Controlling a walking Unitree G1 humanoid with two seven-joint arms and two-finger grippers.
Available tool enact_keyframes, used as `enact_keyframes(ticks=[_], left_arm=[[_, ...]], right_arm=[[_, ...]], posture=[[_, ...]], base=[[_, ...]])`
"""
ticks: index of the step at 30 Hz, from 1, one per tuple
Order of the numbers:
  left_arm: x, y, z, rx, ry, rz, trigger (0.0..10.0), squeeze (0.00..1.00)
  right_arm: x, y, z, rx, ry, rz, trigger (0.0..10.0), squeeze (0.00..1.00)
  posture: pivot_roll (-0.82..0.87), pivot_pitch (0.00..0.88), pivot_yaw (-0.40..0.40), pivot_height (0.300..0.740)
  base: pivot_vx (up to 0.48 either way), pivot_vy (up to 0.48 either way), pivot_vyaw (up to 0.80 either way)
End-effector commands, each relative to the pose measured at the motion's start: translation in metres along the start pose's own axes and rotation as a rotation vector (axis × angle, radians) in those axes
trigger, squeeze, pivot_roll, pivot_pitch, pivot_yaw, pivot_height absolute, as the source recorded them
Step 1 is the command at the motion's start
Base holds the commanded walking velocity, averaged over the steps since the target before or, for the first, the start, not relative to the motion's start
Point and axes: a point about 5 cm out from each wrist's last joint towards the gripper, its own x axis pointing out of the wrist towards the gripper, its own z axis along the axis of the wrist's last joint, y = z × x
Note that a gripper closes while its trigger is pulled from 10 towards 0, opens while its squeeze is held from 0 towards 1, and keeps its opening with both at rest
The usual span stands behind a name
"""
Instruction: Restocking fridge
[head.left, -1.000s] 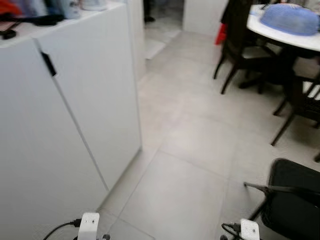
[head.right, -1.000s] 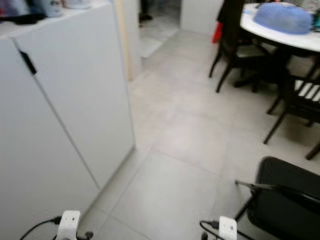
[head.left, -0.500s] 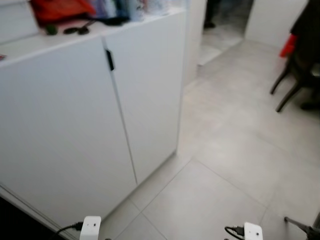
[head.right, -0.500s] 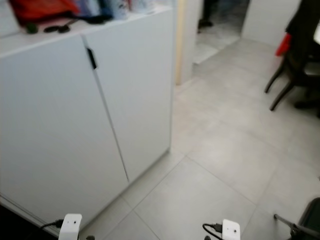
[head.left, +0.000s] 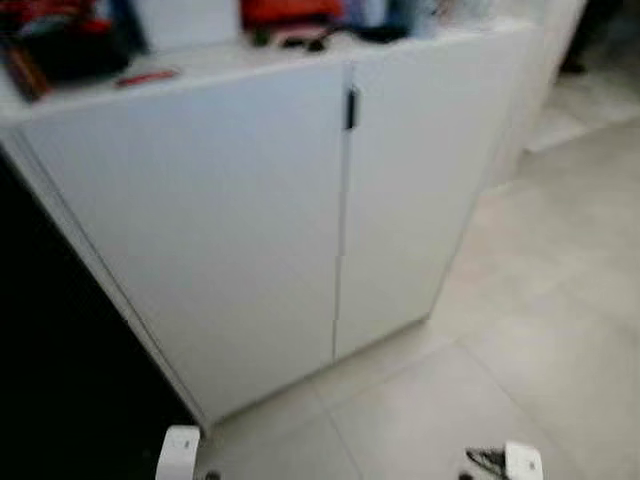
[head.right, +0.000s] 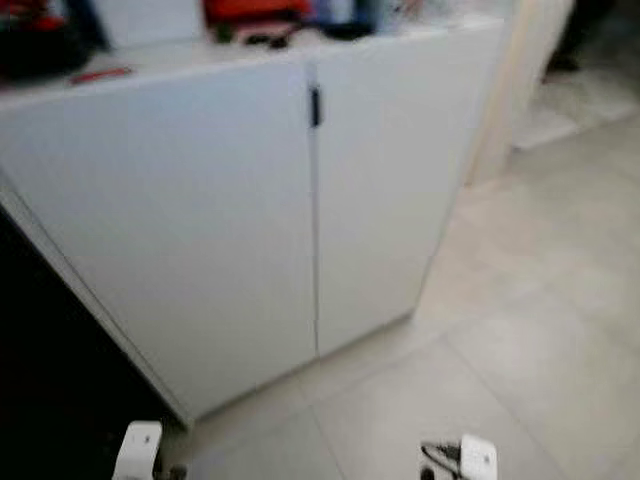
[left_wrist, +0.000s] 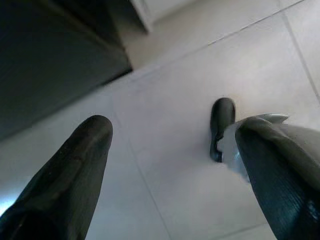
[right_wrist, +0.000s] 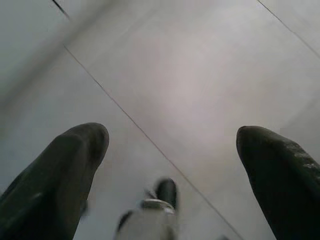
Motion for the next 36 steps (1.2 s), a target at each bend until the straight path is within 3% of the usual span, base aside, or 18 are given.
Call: enact_keyframes(ticks=[1, 15, 17, 25, 36], left_arm=[[0.0003, -0.0028, 0.0015, 0.0, -0.001, -0.007, 10.0, 0.0], [0.0004, -0.0035, 0.0014, -0.008, 0.002, -0.004, 10.0, 0.0], [0.0004, -0.0037, 0.0012, -0.01, 0.003, -0.004, 10.0, 0.0], [0.0003, -0.0049, 0.0007, -0.036, 0.006, -0.016, 10.0, 0.0], [0.0001, -0.0053, -0.0013, -0.029, 0.012, -0.015, 10.0, 0.0]], right_arm=[[-0.0014, -0.0054, -0.0037, 0.048, 0.007, -0.031, 10.0, 0.0], [-0.0013, -0.0016, -0.0088, 0.066, 0.037, -0.001, 10.0, 0.0], [-0.0015, -0.0017, -0.0108, 0.123, 0.041, -0.014, 10.0, 0.0], [-0.0014, -0.0009, -0.0094, 0.108, 0.038, 0.01, 10.0, 0.0], [-0.002, -0.0028, -0.0103, 0.117, 0.027, -0.003, 10.0, 0.0]], posture=[[0.09, 0.0, -0.038, 0.74], [0.09, 0.0, -0.046, 0.74], [0.09, 0.0, -0.048, 0.74], [0.09, 0.0, -0.05, 0.74], [0.09, 0.0, -0.053, 0.74]], base=[[0.0, 0.0, 0.8], [0.0, 0.0, 0.8], [0.0, 0.0, 0.0], [0.0, 0.0, 0.0], [0.0, 0.256, 0.0]])
